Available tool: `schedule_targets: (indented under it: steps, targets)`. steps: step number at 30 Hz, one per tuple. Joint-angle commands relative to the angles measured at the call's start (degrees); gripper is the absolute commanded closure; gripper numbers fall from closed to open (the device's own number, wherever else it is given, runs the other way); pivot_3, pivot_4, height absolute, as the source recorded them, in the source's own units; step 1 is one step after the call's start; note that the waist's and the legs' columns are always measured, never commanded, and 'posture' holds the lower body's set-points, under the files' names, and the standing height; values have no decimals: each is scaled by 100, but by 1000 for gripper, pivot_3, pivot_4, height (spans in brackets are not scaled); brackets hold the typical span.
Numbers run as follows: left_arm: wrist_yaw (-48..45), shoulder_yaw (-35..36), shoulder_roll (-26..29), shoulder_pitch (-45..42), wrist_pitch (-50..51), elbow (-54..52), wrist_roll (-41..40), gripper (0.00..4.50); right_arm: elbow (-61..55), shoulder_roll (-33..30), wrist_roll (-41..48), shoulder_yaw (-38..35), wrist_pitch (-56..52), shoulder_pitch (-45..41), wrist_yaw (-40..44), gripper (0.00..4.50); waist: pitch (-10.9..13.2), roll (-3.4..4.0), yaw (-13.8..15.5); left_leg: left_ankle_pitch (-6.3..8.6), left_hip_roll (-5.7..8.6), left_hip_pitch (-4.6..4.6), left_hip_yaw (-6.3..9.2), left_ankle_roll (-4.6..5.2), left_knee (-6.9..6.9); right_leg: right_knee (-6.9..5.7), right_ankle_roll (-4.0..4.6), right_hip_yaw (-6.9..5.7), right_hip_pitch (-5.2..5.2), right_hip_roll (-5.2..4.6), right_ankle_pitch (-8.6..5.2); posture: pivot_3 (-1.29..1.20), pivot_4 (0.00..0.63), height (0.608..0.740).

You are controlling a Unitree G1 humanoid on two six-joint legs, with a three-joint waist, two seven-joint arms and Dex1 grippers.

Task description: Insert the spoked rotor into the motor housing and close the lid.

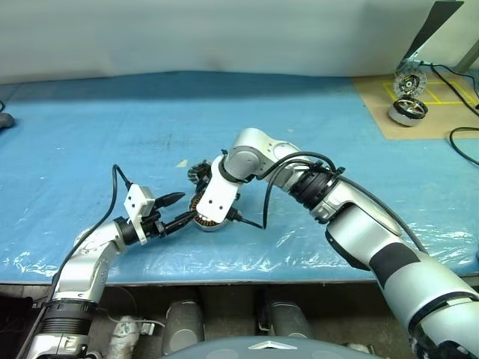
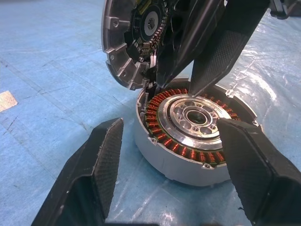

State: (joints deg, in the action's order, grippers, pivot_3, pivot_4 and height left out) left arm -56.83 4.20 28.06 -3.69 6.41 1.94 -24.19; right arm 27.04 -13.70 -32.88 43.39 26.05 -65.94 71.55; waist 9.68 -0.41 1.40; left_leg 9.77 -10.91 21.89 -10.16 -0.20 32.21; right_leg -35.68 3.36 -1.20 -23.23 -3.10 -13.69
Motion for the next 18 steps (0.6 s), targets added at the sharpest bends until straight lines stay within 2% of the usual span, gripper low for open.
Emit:
schedule_targets:
  steps: [1,5,9,13,16,18]
  targets:
    - [-36,-10,6,-34,-20,-128,-43,1105,-626,-112,560,-558,-469,140,59,2598,1,-2,0,0,0,0,0,0,0,0,0,0,0,0,0,0,150,740]
    - [8,-82,1,-30,7,-351,-11,1105,-1897,-675,1348,-1472,-1752,1045,175,2598,2,-5,112,0,1,4,1,1,0,5,0,0,1,0,0,0,150,740]
    - [-89,-91,71,270,216,-826,-214,1105,-3289,-884,2173,-2470,-4113,2034,150,2598,5,-8,154,0,1,4,1,1,0,9,-1,-2,5,-1,0,0,150,740]
    - [-107,13,218,300,427,-959,-340,1105,-4465,-1124,3156,-3155,-6122,2969,151,2598,7,-4,171,0,-1,-5,2,1,-5,5,-1,-4,5,2,0,0,150,740]
    - [-135,53,321,220,547,-949,-427,1105,-4840,-1300,3499,-3394,-6654,3607,-120,2598,8,0,182,0,-1,-17,1,0,-7,5,-2,-2,11,2,-1,0,150,740]
    - [-127,87,380,200,768,-1007,-571,1105,-4970,-1154,4120,-3719,-7255,3944,-226,2994,8,0,188,0,1,-19,1,0,-7,8,-3,-1,15,0,-2,0,150,740]
